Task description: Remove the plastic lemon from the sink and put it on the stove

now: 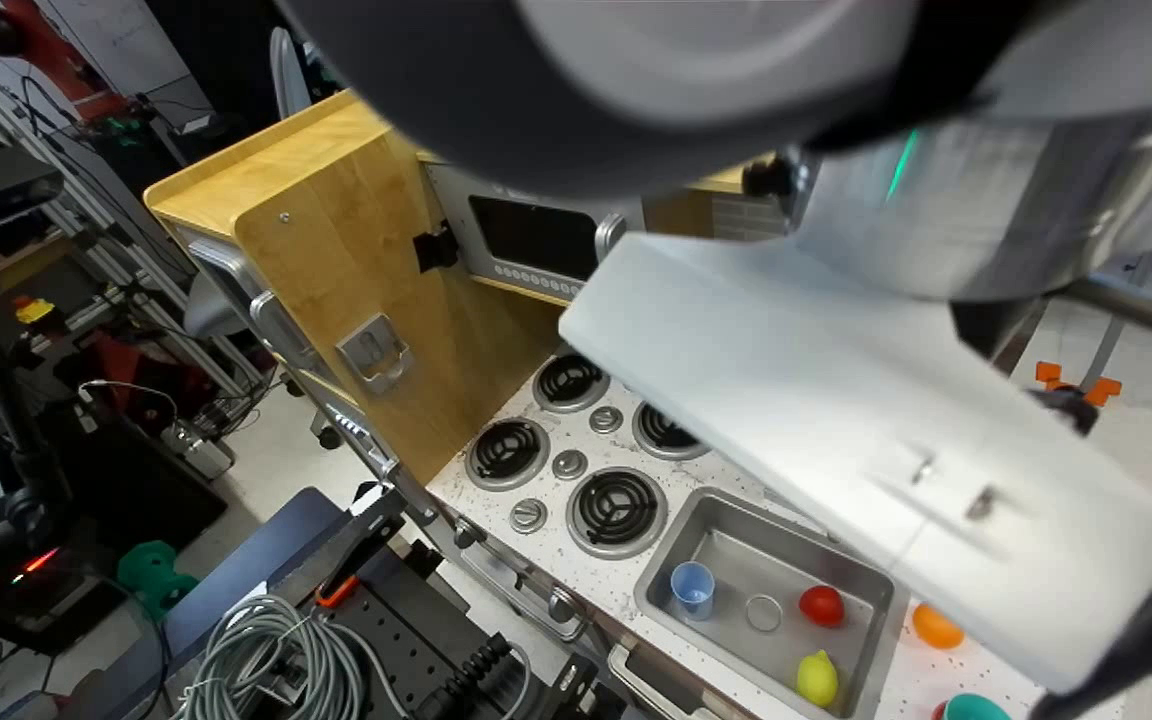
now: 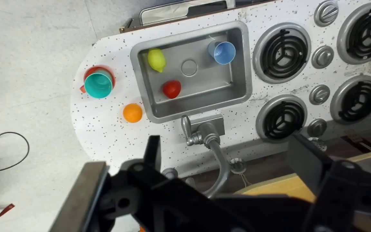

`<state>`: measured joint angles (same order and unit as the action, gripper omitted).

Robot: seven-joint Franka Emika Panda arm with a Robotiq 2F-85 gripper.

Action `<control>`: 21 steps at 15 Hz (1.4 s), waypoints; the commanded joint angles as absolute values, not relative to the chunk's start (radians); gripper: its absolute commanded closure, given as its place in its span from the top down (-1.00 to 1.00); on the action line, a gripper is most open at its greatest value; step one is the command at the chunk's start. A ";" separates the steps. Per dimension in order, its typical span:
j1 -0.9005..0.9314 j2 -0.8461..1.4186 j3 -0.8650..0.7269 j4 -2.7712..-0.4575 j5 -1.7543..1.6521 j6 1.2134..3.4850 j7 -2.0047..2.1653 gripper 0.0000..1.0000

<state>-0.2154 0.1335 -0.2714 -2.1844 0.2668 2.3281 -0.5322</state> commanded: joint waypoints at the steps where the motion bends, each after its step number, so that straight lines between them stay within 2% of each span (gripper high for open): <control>1: -0.244 0.204 -0.206 -2.252 0.341 2.468 -0.605 1.00; 5: -0.280 0.319 -0.133 -2.254 0.401 2.574 -0.661 1.00; 12: -0.380 0.537 -0.041 -2.130 0.354 2.671 -0.697 1.00; 21: -0.385 0.844 -0.050 -1.905 0.165 2.700 -0.604 1.00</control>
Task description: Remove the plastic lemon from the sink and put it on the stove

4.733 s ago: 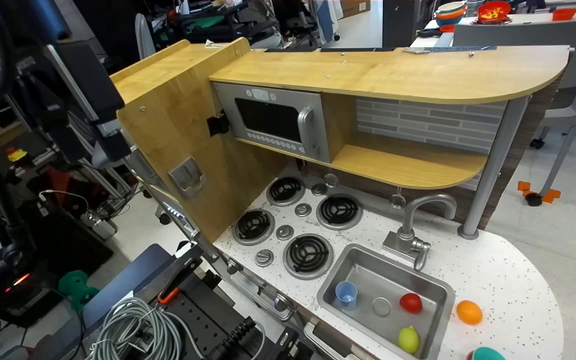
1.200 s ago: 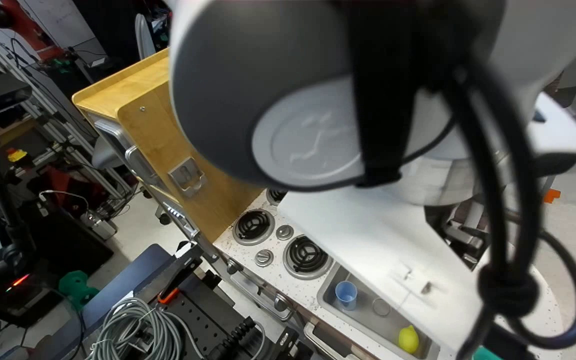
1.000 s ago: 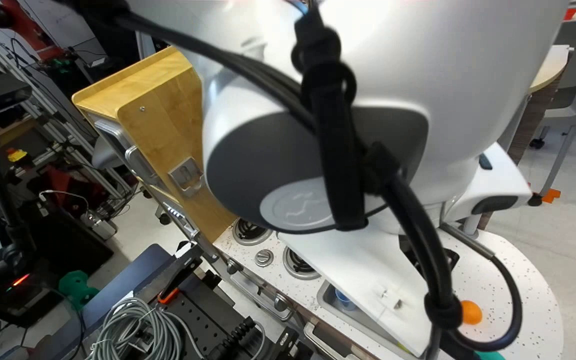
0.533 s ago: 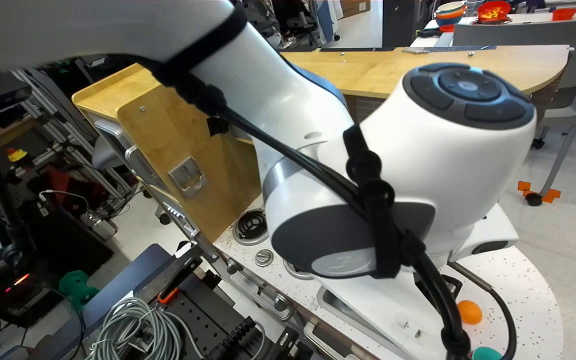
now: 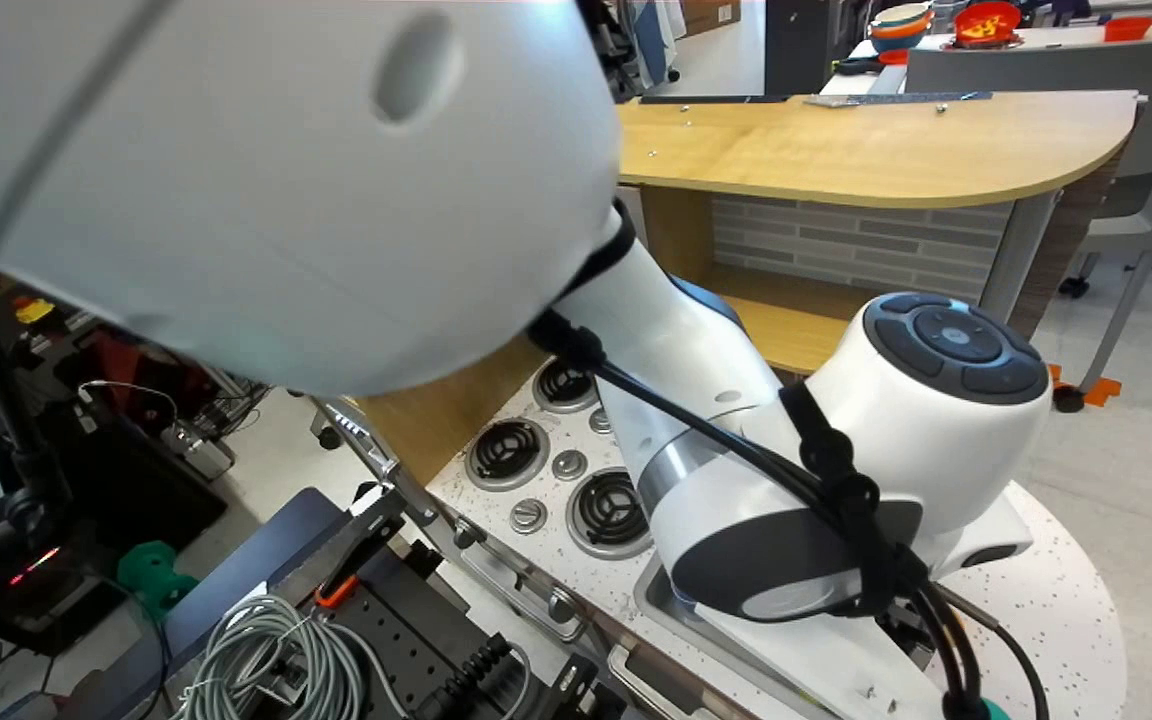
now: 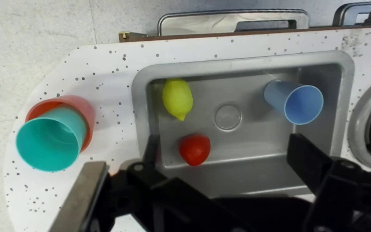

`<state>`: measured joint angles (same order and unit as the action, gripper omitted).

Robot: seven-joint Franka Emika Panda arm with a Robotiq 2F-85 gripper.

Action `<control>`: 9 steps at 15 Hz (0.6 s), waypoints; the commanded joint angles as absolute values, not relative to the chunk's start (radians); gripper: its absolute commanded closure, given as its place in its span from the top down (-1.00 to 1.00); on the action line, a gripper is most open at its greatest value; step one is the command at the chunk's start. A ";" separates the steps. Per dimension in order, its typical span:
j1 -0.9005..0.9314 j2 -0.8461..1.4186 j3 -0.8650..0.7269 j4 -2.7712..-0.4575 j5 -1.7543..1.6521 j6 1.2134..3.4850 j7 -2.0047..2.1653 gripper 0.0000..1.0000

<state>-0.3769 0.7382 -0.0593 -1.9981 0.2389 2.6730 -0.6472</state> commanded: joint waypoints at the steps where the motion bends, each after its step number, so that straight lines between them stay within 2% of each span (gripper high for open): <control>1: -0.379 0.868 -0.056 -1.885 0.137 2.701 -0.588 1.00; 9: -0.374 1.005 -0.060 -1.788 0.005 2.724 -0.496 1.00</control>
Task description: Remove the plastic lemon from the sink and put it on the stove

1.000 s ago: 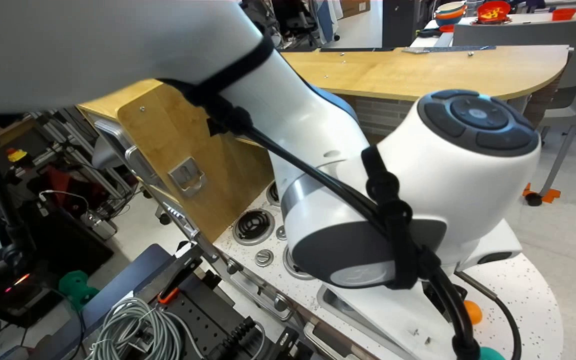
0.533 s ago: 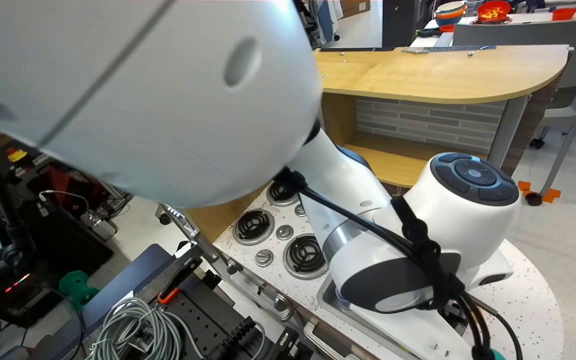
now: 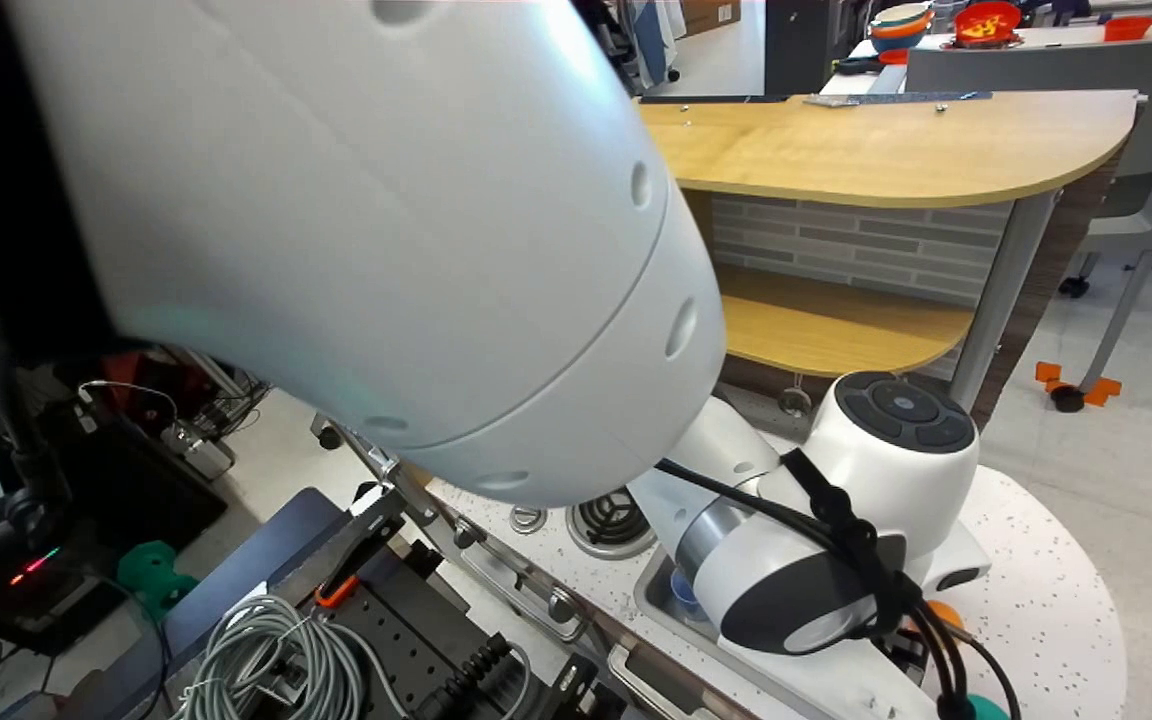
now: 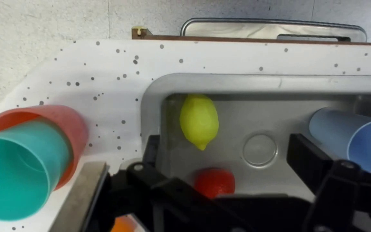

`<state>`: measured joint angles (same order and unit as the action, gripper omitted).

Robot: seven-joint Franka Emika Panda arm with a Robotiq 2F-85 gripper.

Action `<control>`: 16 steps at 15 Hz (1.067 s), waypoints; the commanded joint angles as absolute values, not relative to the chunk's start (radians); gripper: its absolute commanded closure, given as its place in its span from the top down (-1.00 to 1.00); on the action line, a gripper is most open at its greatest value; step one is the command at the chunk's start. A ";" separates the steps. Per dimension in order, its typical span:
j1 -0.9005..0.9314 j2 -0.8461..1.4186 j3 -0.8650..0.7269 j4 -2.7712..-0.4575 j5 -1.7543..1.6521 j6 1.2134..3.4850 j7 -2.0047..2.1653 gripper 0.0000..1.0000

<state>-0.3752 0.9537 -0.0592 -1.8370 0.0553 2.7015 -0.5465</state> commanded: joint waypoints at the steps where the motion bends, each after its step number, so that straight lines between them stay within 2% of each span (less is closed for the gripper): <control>1: -0.373 1.018 -0.062 -1.780 -0.006 2.721 -0.486 1.00; 16: -0.330 1.200 -0.073 -1.643 -0.089 2.718 -0.402 1.00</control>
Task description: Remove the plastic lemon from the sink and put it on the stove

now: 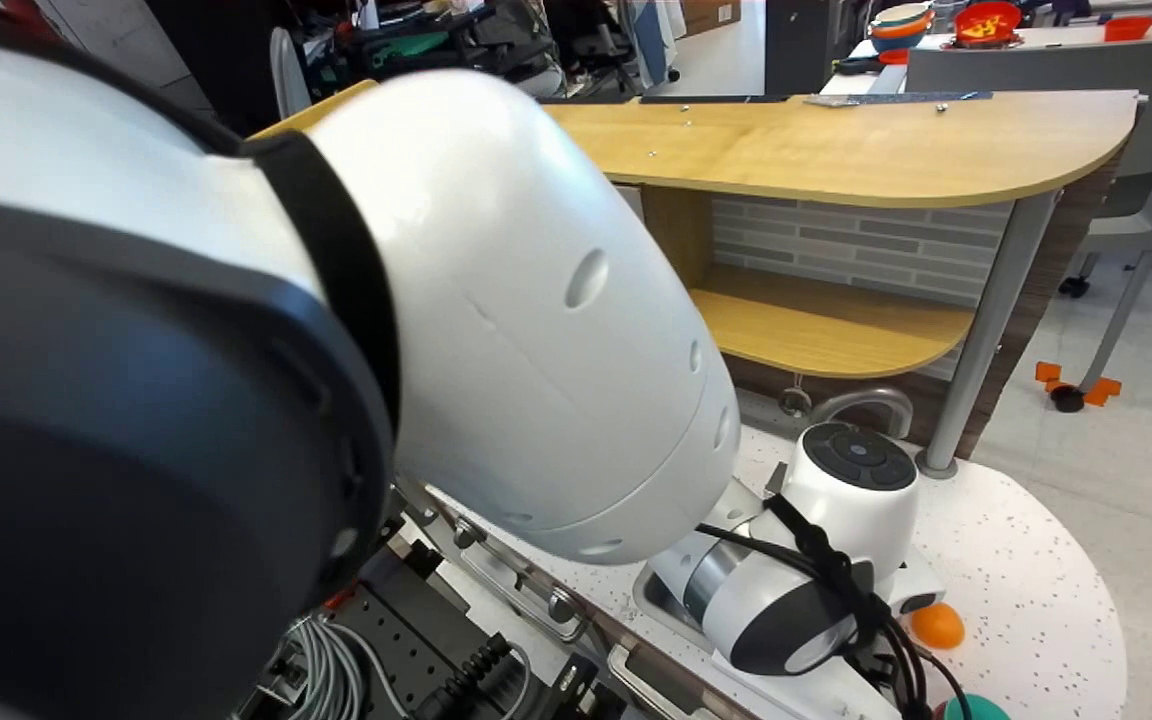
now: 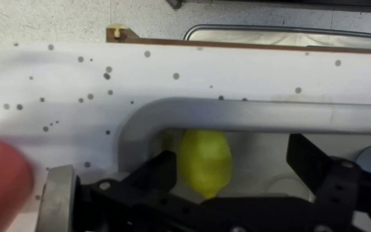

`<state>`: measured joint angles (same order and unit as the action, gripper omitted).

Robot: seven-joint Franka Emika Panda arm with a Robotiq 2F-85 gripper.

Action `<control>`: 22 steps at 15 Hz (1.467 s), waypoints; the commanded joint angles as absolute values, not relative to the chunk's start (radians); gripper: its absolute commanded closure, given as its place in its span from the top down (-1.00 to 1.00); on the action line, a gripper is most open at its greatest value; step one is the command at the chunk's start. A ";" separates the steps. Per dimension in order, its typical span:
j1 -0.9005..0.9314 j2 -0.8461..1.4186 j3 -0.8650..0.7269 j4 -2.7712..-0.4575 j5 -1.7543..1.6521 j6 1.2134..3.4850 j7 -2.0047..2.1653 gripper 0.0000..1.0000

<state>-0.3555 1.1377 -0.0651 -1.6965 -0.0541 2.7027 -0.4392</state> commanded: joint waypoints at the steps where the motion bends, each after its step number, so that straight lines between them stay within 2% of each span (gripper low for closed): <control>1: -0.321 1.203 -0.072 -1.646 -0.093 2.722 -0.397 1.00; 8: -0.253 1.196 -0.138 -1.658 -0.135 2.757 -0.321 1.00; 9: -0.231 1.198 -0.157 -1.661 -0.150 2.770 -0.305 0.69; 10: -0.215 1.195 -0.169 -1.669 -0.163 2.782 -0.297 0.62; 11: -0.193 1.194 -0.187 -1.677 -0.182 2.803 -0.285 0.31; 12: -0.177 1.192 -0.198 -1.682 -0.194 2.807 -0.273 0.38; 13: -0.169 1.190 -0.200 -1.687 -0.203 2.820 -0.268 0.36; 14: -0.159 1.189 -0.202 -1.692 -0.207 2.828 -0.257 -0.11; 15: -0.149 1.190 -0.203 -1.696 -0.208 2.835 -0.247 -0.12; 18: -0.129 1.180 -0.192 -1.720 -0.198 2.837 -0.225 -0.61; 19: -0.126 1.165 -0.188 -1.737 -0.195 2.831 -0.222 -0.71; 22: -0.139 1.109 -0.167 -1.788 -0.184 2.818 -0.222 -0.74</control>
